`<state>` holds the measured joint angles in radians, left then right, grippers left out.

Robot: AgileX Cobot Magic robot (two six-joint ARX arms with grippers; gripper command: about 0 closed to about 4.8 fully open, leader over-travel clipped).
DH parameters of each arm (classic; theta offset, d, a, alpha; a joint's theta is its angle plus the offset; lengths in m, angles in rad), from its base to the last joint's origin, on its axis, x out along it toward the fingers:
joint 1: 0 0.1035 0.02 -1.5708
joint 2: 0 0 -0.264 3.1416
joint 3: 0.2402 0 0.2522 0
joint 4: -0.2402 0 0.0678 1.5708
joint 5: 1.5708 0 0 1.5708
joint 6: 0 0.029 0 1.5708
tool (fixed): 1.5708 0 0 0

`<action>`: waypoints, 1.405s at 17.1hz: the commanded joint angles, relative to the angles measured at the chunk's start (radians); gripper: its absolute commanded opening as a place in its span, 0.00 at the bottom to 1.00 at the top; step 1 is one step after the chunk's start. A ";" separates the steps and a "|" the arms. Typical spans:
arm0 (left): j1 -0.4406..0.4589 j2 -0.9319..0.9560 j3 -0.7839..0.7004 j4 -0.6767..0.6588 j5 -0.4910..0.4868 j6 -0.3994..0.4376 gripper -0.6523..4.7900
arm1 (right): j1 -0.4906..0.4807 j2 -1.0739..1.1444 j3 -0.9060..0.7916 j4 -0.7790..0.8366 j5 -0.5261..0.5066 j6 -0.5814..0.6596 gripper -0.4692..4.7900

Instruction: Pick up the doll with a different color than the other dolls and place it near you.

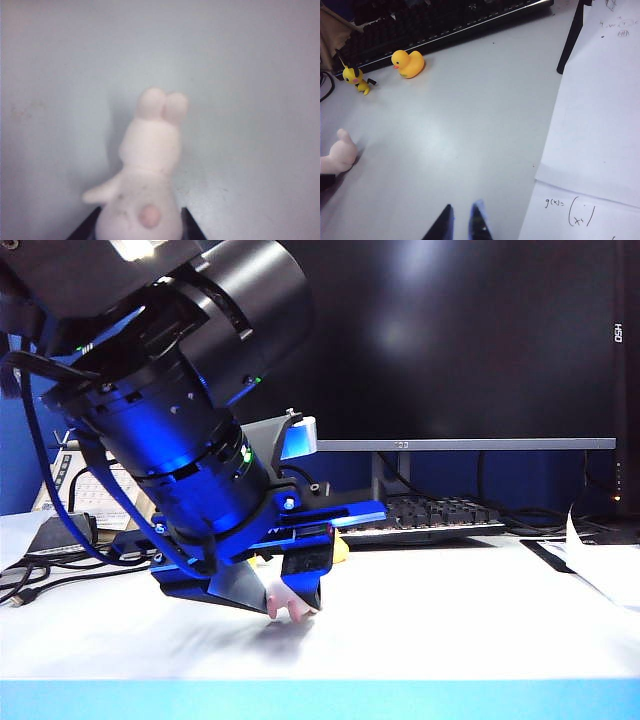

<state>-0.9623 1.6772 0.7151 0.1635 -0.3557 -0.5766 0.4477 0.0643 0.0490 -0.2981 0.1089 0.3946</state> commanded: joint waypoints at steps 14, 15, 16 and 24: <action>0.119 -0.140 0.105 -0.022 0.019 0.198 0.71 | 0.000 0.000 0.000 -0.015 0.003 -0.003 0.19; 0.124 -0.163 0.120 -0.062 0.018 0.224 0.71 | 0.000 0.000 0.000 -0.015 0.002 -0.003 0.19; 0.124 -0.183 0.122 -0.093 0.018 0.237 0.70 | 0.000 0.000 0.000 -0.015 0.003 -0.003 0.19; 0.163 -0.434 0.068 -0.278 -0.010 0.274 0.15 | 0.000 0.000 0.000 -0.015 0.002 -0.003 0.19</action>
<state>-0.8082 1.2804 0.7952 -0.0803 -0.3481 -0.3065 0.4477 0.0643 0.0490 -0.2981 0.1089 0.3946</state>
